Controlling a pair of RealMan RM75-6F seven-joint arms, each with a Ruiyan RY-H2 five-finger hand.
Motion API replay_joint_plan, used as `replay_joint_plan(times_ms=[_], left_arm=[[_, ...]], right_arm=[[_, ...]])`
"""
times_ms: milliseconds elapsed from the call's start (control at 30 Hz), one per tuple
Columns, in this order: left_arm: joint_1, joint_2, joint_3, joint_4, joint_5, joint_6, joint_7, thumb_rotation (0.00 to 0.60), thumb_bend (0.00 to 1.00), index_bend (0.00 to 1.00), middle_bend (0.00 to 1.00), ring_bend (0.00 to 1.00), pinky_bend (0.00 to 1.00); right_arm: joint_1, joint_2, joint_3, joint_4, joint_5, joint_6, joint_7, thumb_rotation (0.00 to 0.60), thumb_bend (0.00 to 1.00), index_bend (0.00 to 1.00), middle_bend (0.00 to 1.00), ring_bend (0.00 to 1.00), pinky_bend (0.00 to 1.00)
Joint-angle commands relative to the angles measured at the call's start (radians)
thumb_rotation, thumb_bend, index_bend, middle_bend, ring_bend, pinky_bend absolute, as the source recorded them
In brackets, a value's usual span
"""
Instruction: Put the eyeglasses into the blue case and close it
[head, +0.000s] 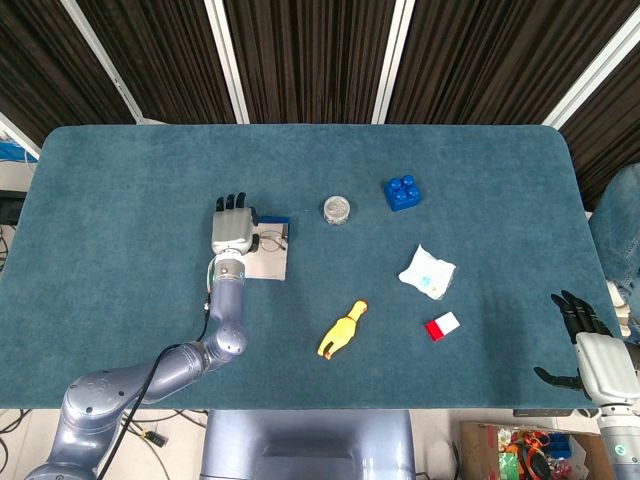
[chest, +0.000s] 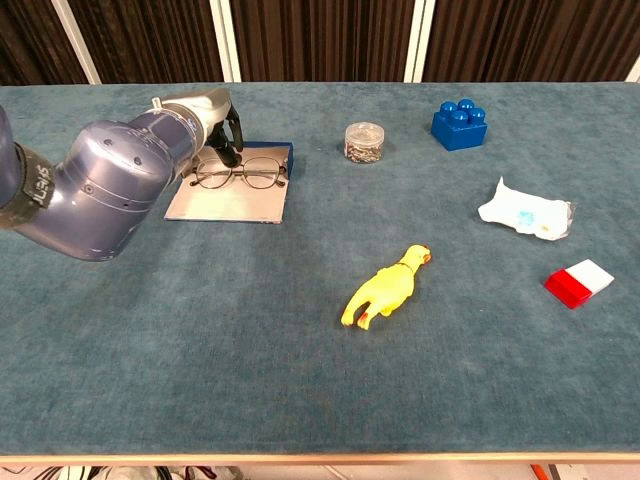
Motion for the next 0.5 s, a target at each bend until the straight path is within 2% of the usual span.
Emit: replay_joint_plan(times_ms=[33,133,233,333,367,433,500], left_arm=[[0.012,0.016,0.001,-0.038,0.008,0.018,0.008,0.600,0.40,0.33,0.06,0.00,0.00],[0.031,0.049,0.013,-0.114,0.039,0.051,0.005,0.600,0.40,0.33,0.06,0.00,0.00],[0.096,0.131,0.061,-0.289,0.121,0.132,-0.008,0.600,0.40,0.33,0.07,0.00,0.02],[0.171,0.223,0.111,-0.472,0.165,0.196,-0.009,0.600,0.40,0.31,0.08,0.04,0.23],[0.199,0.256,0.125,-0.537,0.173,0.210,-0.018,0.600,0.40,0.29,0.11,0.10,0.33],[0.236,0.307,0.142,-0.630,0.171,0.208,-0.036,0.600,0.40,0.26,0.17,0.27,0.50],[0.276,0.366,0.146,-0.732,0.144,0.176,-0.077,0.600,0.40,0.24,0.28,0.43,0.59]], right_arm=[[0.000,0.001,0.000,-0.001,0.001,-0.001,0.000,0.600,0.10,0.00,0.00,0.04,0.21],[0.000,0.002,0.000,-0.001,0.003,-0.002,0.002,0.600,0.10,0.00,0.00,0.04,0.21],[0.001,0.003,0.001,-0.003,0.005,-0.004,0.004,0.600,0.10,0.00,0.00,0.04,0.21],[0.000,0.003,0.001,-0.004,0.005,-0.003,0.003,0.600,0.10,0.00,0.00,0.04,0.21],[0.000,0.002,0.002,-0.004,0.006,-0.001,0.001,0.600,0.10,0.00,0.00,0.04,0.21],[-0.001,0.000,0.003,-0.005,0.009,0.000,-0.002,0.600,0.10,0.00,0.00,0.04,0.21],[-0.001,0.000,0.003,-0.006,0.012,-0.002,-0.003,0.600,0.11,0.00,0.00,0.04,0.21]])
